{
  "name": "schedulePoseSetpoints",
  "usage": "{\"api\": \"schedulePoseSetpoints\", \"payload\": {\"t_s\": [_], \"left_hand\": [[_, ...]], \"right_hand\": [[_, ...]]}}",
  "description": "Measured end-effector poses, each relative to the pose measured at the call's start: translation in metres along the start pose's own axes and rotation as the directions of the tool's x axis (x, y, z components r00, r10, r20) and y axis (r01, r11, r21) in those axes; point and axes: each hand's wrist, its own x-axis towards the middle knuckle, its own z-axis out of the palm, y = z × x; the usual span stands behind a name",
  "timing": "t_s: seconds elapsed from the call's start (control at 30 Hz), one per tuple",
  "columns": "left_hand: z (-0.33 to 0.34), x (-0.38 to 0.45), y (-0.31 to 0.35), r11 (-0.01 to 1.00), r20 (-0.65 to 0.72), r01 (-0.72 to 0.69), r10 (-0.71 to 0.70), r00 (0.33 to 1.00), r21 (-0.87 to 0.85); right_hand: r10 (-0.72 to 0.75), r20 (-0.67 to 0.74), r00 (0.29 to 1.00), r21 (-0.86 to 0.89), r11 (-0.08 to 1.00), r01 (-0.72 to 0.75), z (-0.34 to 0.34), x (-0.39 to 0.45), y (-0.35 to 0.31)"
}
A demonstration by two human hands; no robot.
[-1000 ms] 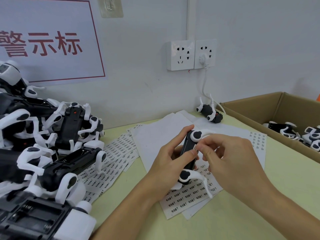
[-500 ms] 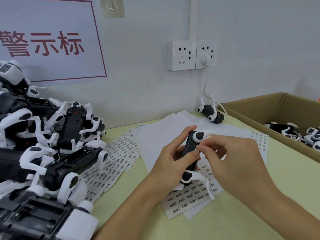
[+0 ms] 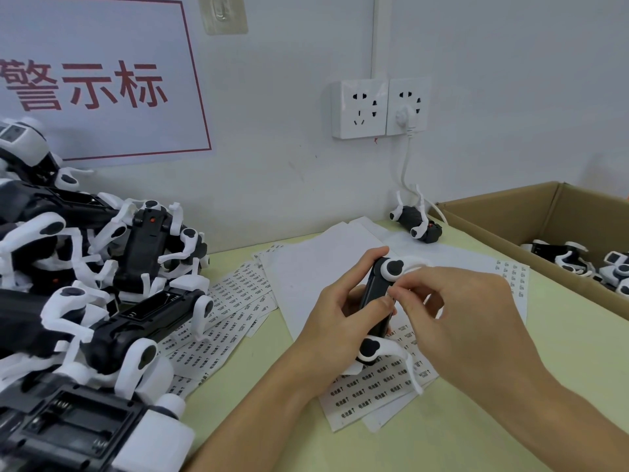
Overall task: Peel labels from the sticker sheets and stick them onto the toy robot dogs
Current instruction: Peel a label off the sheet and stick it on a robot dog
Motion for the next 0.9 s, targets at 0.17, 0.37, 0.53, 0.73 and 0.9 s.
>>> {"api": "schedulePoseSetpoints", "payload": {"t_s": [0.17, 0.37, 0.53, 0.73, 0.9], "left_hand": [[-0.0001, -0.0001, -0.0004, 1.000, 0.007, -0.001, 0.001, 1.000, 0.003], [-0.0002, 0.0000, -0.0011, 1.000, 0.008, -0.002, 0.002, 1.000, 0.008], [-0.0005, 0.0002, -0.0016, 1.000, 0.004, -0.009, 0.009, 1.000, 0.012], [-0.0003, 0.0001, -0.0025, 1.000, -0.005, -0.011, 0.011, 1.000, 0.003], [-0.0006, 0.0007, -0.0036, 1.000, -0.004, -0.017, 0.017, 1.000, -0.022]], "right_hand": [[-0.010, 0.004, 1.000, -0.019, 1.000, 0.010, 0.0005, -0.0008, 0.0005], [0.005, 0.016, 1.000, -0.017, 1.000, -0.005, -0.0003, -0.0003, -0.0011], [0.008, 0.012, 1.000, -0.014, 1.000, -0.008, -0.0001, 0.0003, -0.0021], [0.048, -0.011, 0.999, 0.014, 0.999, -0.047, 0.0025, -0.0002, -0.0001], [0.245, 0.055, 0.968, 0.063, 0.967, -0.248, 0.0031, -0.0008, 0.0009]]}}
